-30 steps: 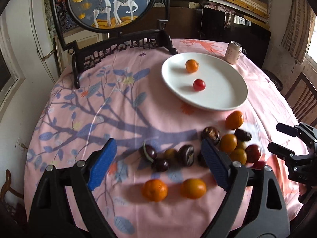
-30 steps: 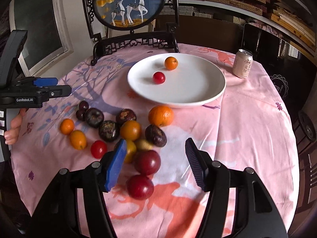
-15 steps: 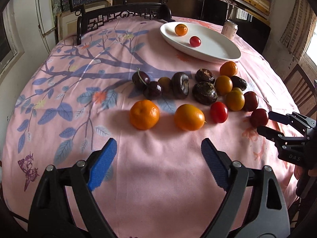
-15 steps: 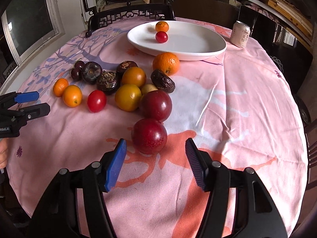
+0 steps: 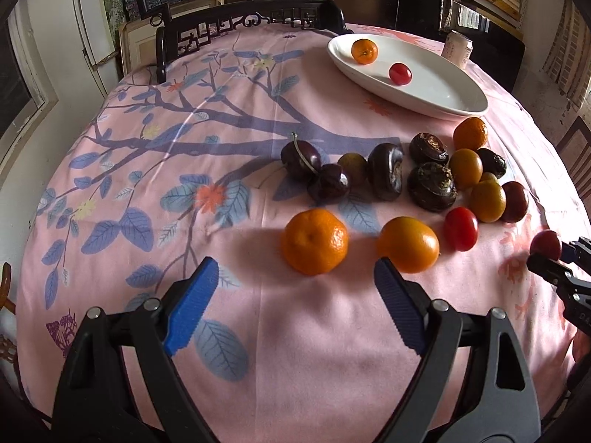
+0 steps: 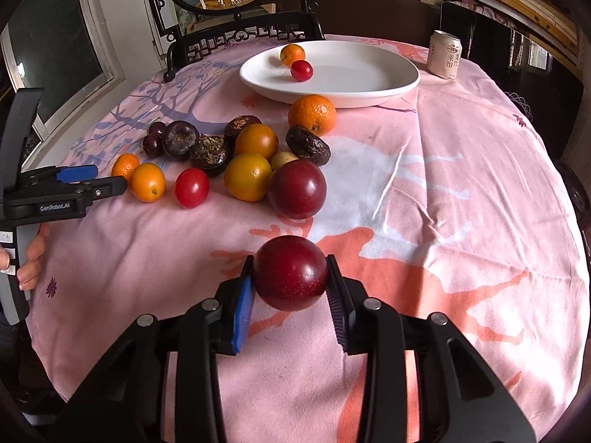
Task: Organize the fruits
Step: 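Grasp a dark red plum with the right tool while the left tool grasps a tangerine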
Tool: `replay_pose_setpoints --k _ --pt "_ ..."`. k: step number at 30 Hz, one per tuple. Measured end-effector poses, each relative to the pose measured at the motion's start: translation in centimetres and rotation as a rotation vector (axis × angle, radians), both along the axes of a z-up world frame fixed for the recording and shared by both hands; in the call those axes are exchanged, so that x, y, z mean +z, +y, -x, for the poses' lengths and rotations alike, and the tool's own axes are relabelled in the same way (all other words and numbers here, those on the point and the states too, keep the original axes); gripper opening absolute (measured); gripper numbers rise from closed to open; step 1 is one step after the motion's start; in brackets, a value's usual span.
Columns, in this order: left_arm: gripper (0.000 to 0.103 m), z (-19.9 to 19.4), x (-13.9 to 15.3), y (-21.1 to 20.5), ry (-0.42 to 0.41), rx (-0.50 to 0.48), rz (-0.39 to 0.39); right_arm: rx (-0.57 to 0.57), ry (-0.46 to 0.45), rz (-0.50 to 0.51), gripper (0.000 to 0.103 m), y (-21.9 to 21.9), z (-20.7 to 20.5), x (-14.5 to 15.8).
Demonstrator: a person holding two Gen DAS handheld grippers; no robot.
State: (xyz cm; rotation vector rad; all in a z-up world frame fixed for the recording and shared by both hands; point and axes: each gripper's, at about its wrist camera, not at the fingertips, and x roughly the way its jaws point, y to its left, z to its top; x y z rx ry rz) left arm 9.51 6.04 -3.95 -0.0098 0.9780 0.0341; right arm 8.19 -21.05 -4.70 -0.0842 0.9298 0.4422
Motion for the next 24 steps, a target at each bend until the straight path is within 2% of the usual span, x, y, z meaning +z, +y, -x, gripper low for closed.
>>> replay_pose_setpoints --k 2,4,5,6,7,12,17,21,24 --pt "0.08 -0.7 -0.2 -0.1 0.007 -0.004 0.002 -0.004 0.006 -0.005 0.037 -0.4 0.4 0.0" --pt "0.056 -1.4 -0.8 -0.4 0.033 -0.024 0.017 -0.005 0.011 -0.012 0.037 -0.5 0.6 0.1" --pt "0.052 -1.6 -1.1 -0.5 0.048 -0.022 0.001 -0.004 0.012 -0.017 0.037 -0.6 0.7 0.1" --pt "0.039 -1.6 -1.0 -0.9 0.033 -0.024 -0.031 -0.001 0.009 -0.021 0.037 -0.5 0.8 0.3" --pt "0.038 -1.7 -0.9 -1.2 0.038 -0.038 -0.045 0.002 0.003 -0.024 0.037 -0.4 0.9 0.5" --pt "0.038 -0.9 0.4 -1.4 0.032 -0.078 -0.014 0.033 -0.061 -0.038 0.037 0.0 1.2 2.8" --pt "0.038 -1.1 5.6 -2.2 -0.07 -0.128 0.045 0.031 -0.212 -0.053 0.037 -0.2 -0.4 7.3" --pt "0.038 -4.7 9.4 -5.3 -0.16 -0.175 0.043 0.007 -0.334 -0.073 0.037 0.1 -3.9 9.4" --pt "0.038 -9.0 9.8 -7.9 -0.183 -0.179 0.029 -0.012 -0.292 -0.06 0.037 1.0 -8.3 8.3"
